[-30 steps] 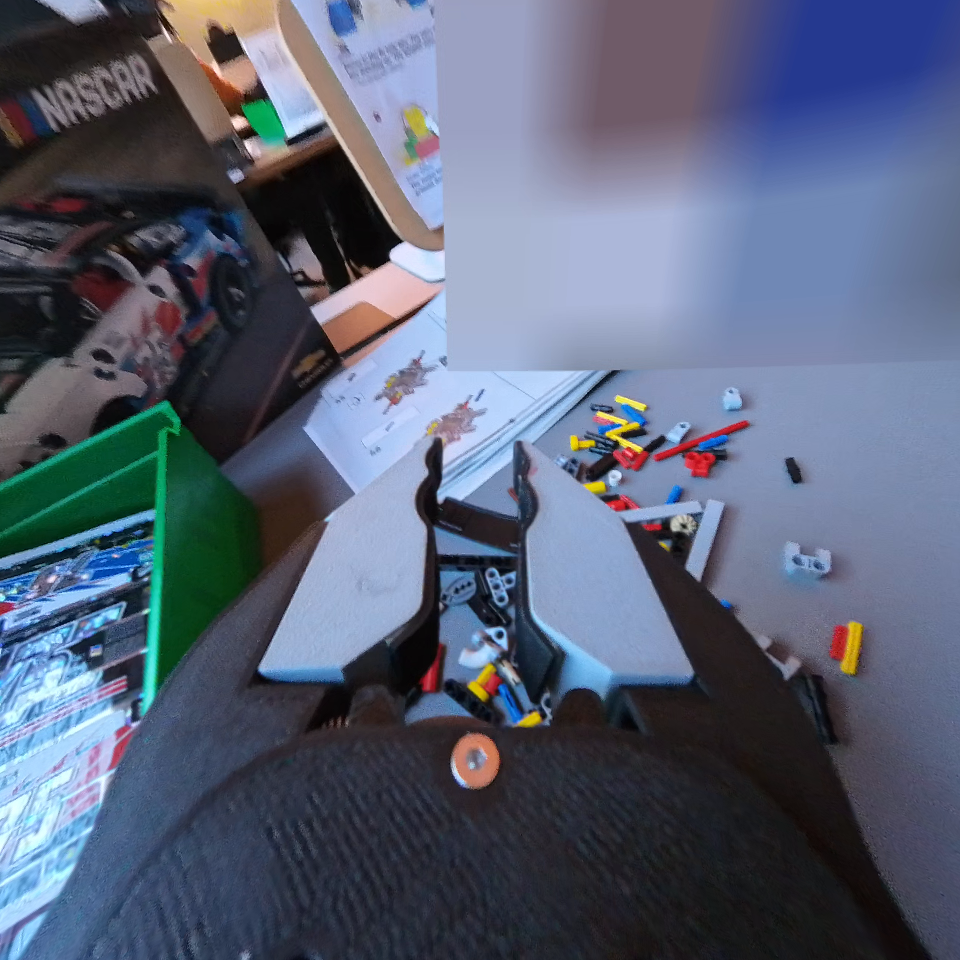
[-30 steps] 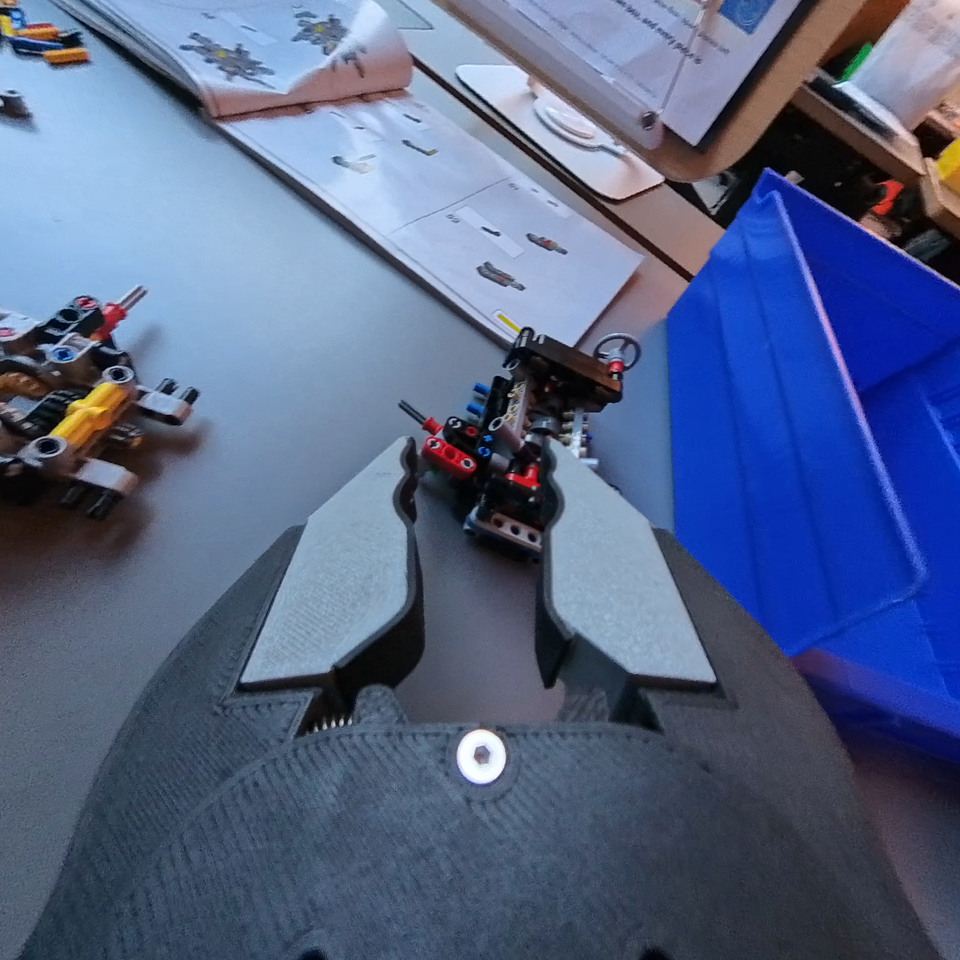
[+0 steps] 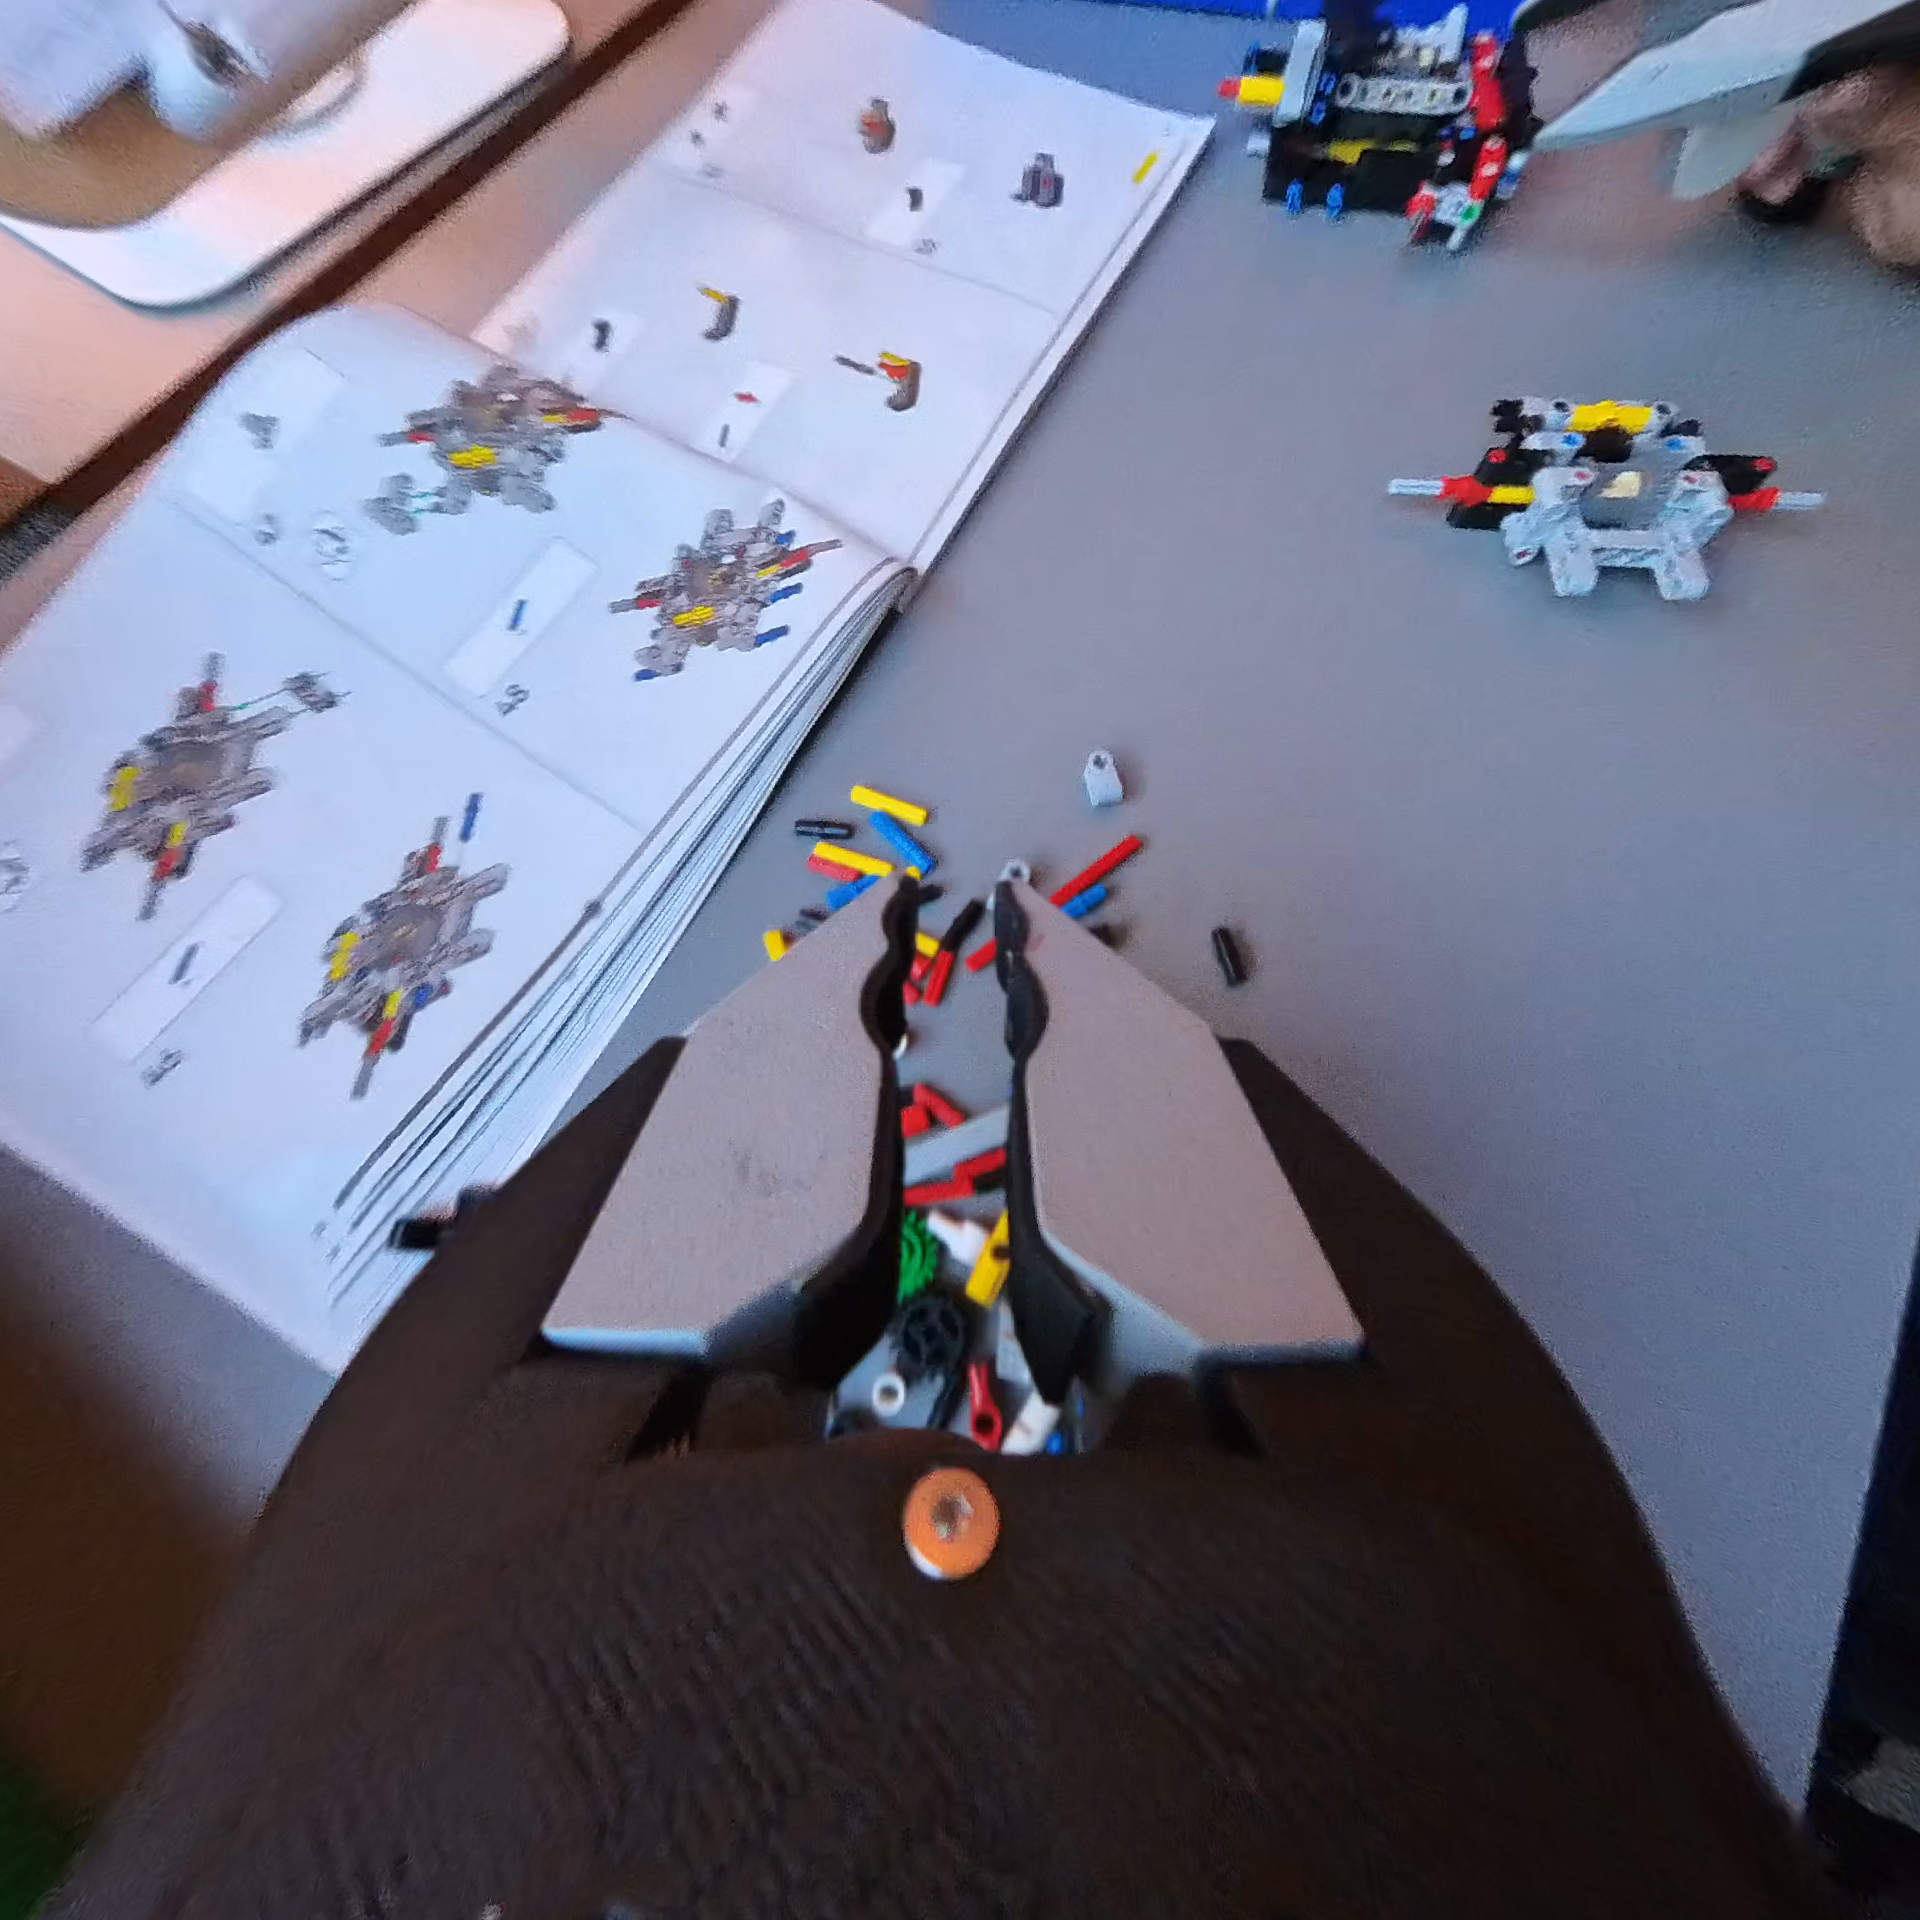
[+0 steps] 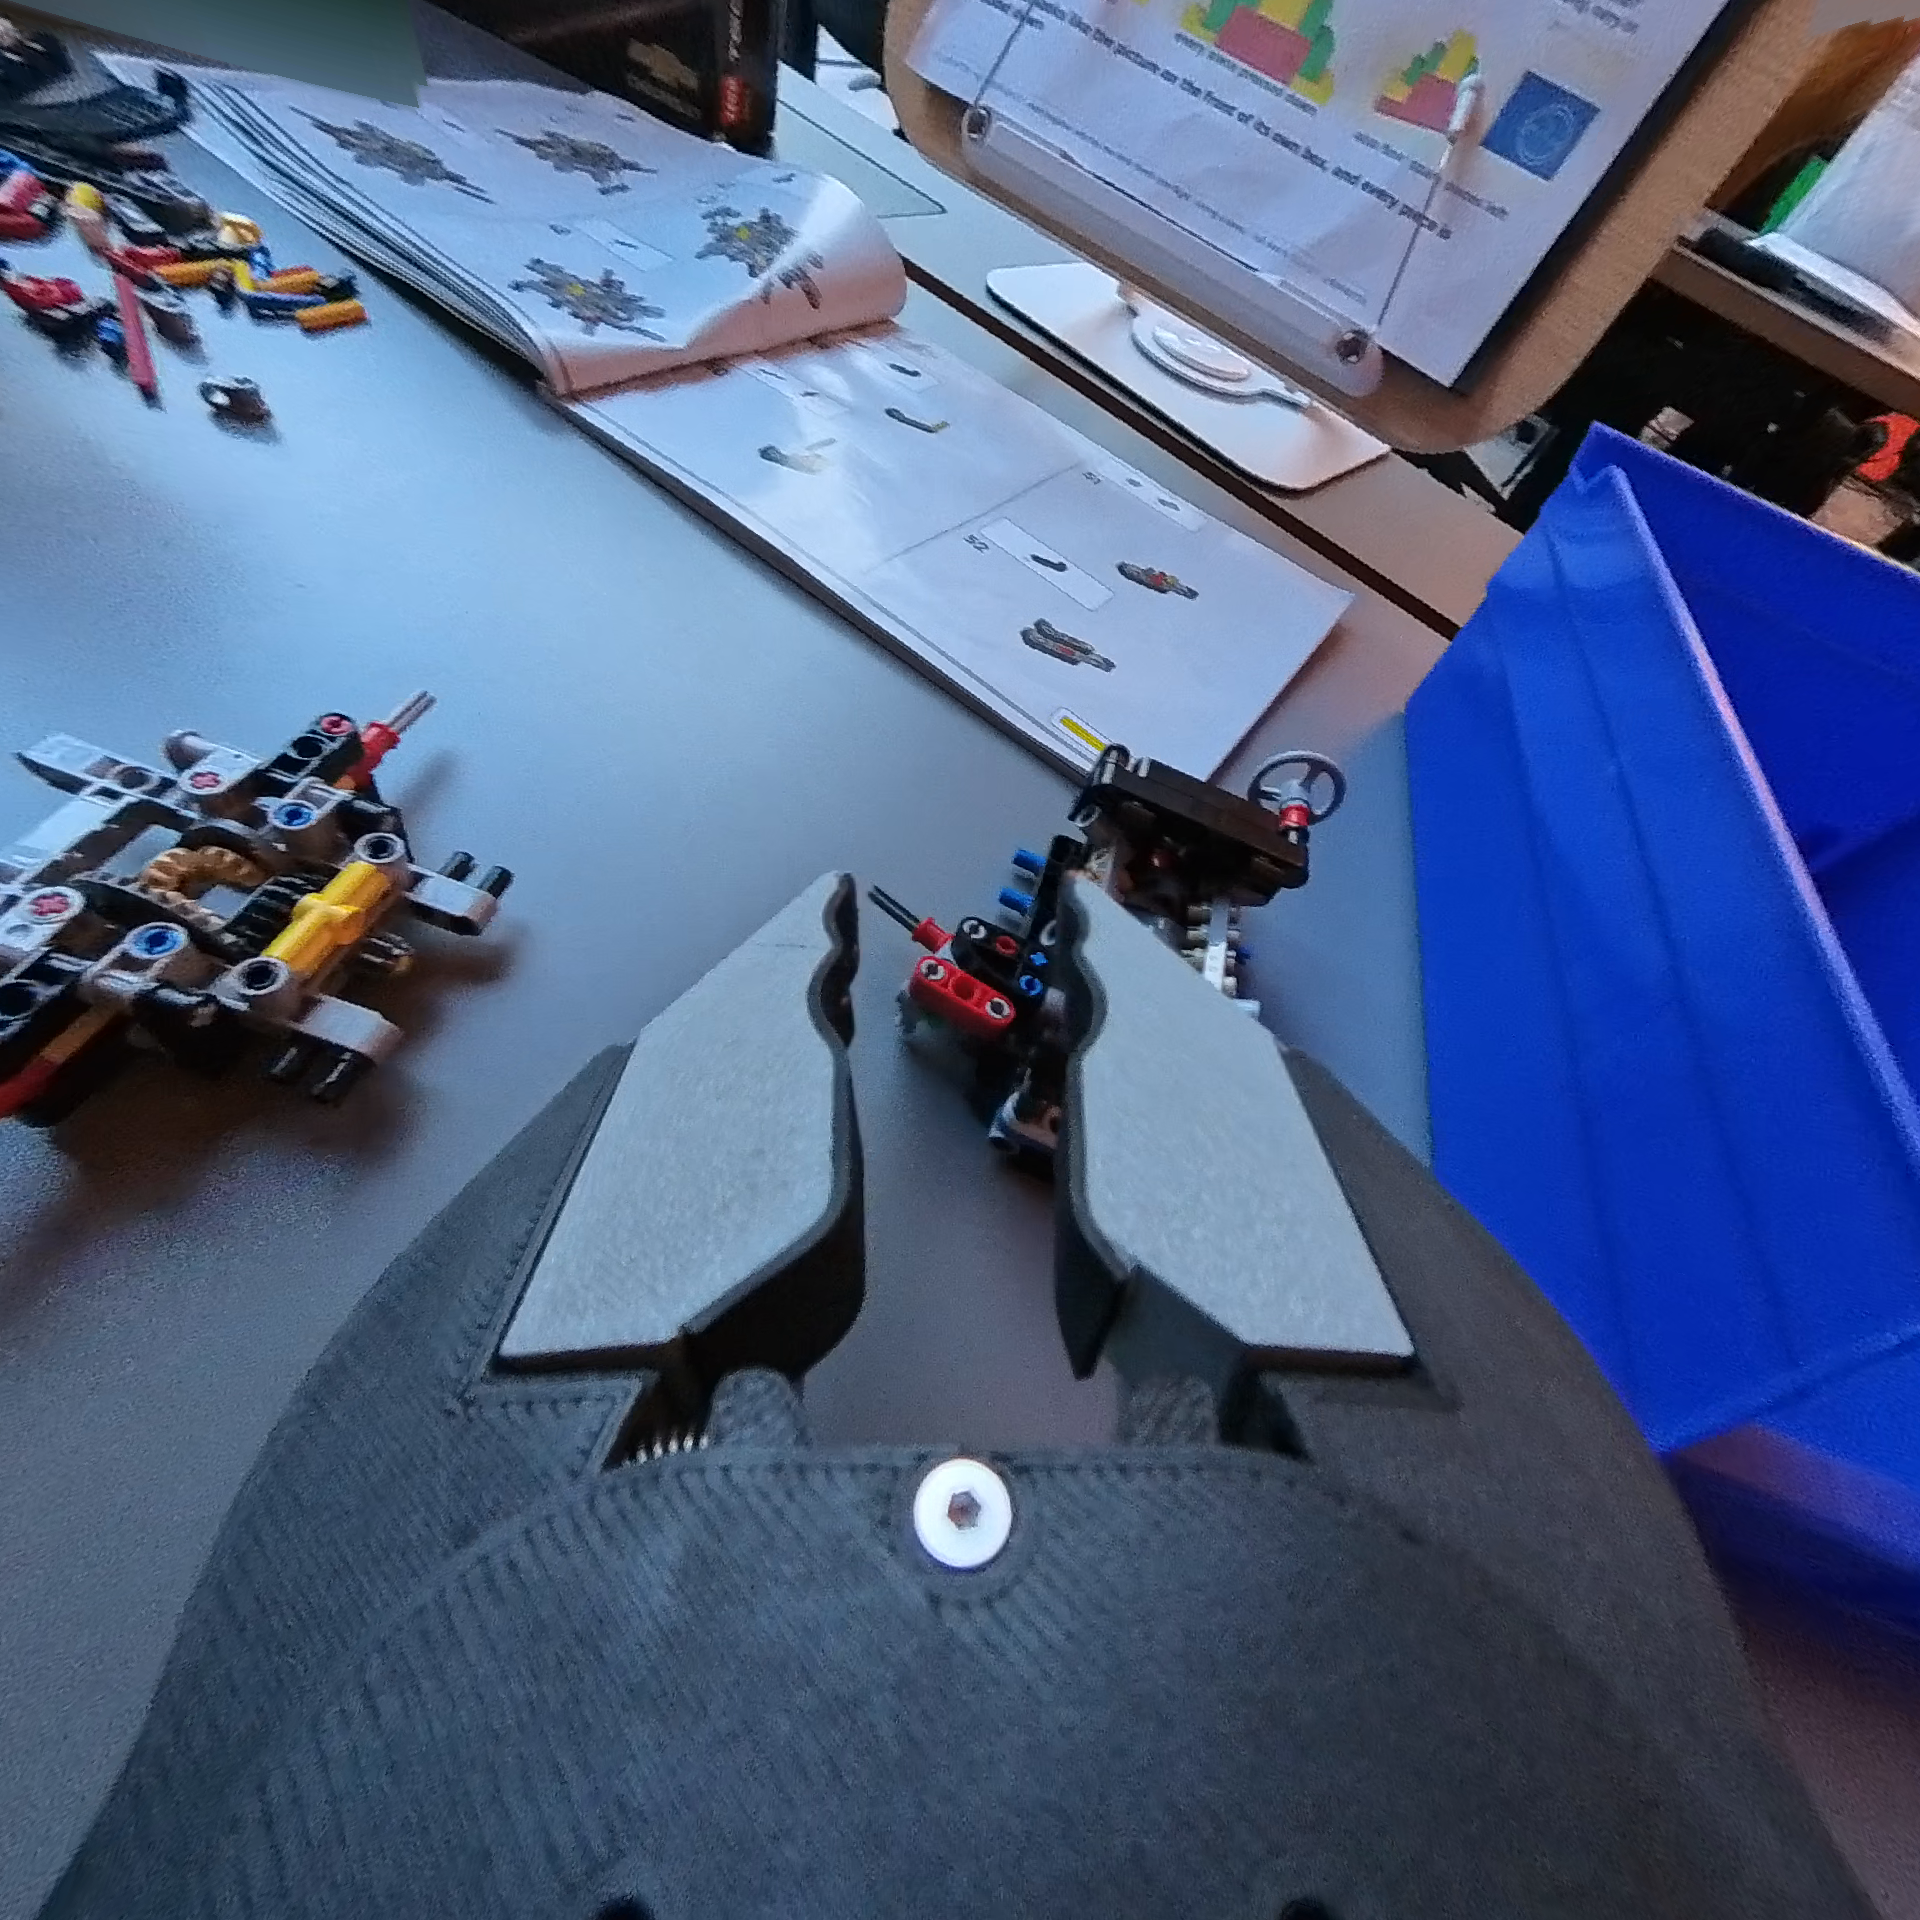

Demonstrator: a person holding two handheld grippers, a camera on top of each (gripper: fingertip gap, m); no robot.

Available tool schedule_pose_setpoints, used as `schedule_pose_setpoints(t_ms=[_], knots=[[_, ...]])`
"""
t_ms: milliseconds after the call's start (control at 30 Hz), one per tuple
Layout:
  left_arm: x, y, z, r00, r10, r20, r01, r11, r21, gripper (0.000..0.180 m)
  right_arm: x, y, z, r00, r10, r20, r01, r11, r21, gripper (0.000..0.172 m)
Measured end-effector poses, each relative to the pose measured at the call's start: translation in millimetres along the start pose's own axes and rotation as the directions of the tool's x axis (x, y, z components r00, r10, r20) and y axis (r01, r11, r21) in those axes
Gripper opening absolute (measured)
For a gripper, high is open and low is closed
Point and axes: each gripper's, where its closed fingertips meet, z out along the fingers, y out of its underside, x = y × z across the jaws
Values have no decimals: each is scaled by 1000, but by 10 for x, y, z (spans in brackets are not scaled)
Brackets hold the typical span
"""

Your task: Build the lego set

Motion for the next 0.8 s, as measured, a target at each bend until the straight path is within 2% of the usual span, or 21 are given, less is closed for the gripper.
schedule_pose_setpoints(t_ms=[133,267,467,800], knots=[[-118,74,417,1000,-2,28,7,986,-167,8,-59,-86,-51,998,27,54,-30,998,55,34],[-77,177,674,995,-96,-15,88,955,-282,10,-45,-150,-108,987,116,111,-128,986,104,33],[-150,236,738,995,-39,90,71,917,-392,11,6,-234,-213,954,229,192,-262,950,167,32],[-155,305,822,996,-35,86,71,886,-458,3,-99,-361,-318,965,158,208,-205,953,224,29]])
